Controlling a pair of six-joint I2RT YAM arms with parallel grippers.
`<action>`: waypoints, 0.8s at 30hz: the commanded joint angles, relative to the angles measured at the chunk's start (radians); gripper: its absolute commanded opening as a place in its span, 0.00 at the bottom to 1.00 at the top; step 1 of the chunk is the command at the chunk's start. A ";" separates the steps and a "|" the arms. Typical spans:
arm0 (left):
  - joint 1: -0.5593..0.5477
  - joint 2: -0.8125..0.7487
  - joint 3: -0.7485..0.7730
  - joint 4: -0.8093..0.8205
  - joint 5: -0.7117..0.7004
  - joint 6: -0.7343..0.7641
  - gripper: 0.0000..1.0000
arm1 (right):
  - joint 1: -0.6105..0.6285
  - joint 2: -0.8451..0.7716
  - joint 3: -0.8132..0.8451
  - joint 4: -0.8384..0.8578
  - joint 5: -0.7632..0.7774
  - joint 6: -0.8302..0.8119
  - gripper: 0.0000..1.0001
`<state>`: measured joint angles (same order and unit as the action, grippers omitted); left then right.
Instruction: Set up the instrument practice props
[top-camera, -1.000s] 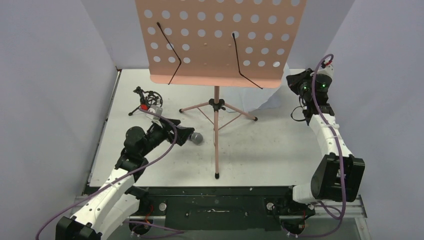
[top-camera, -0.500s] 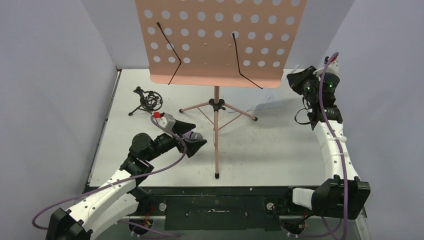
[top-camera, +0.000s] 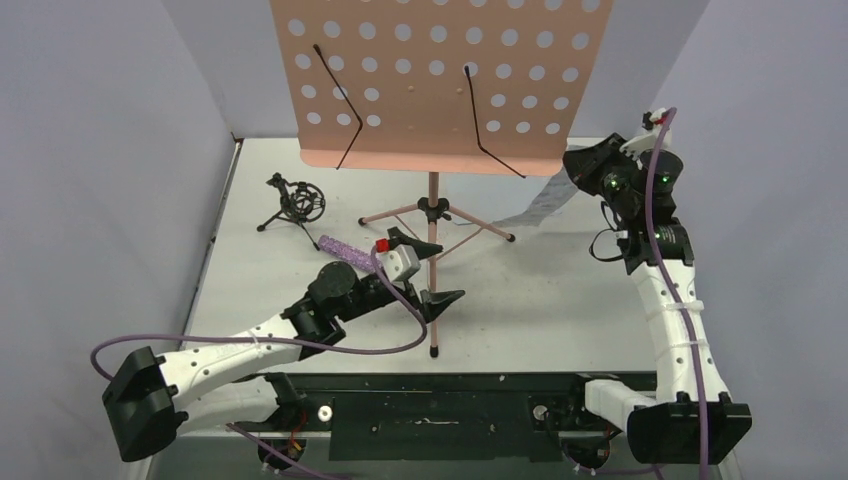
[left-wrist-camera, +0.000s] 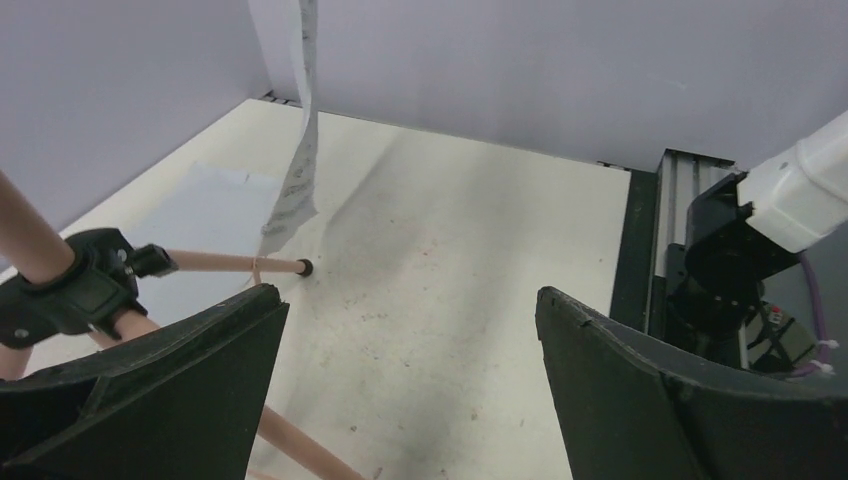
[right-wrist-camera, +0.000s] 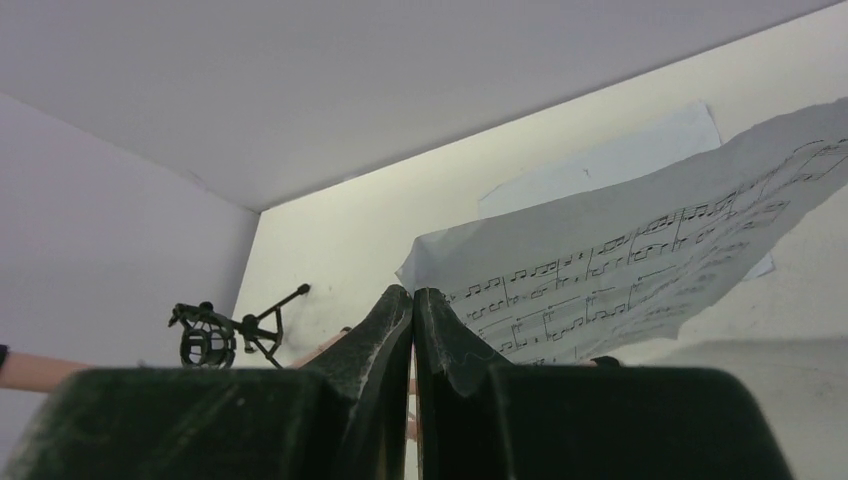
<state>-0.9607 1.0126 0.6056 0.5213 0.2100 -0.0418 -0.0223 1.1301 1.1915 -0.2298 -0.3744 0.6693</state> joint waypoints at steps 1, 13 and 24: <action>-0.027 0.098 0.102 0.137 -0.079 0.128 0.96 | 0.034 -0.079 0.074 -0.028 0.033 -0.024 0.05; -0.035 0.348 0.310 0.260 -0.140 0.171 0.96 | 0.126 -0.164 0.052 -0.011 0.049 -0.034 0.07; -0.046 0.524 0.447 0.351 -0.181 0.131 0.98 | 0.173 -0.186 0.012 0.018 0.039 -0.013 0.09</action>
<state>-0.9981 1.4902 0.9722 0.7727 0.0593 0.1043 0.1345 0.9646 1.2137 -0.2630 -0.3370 0.6434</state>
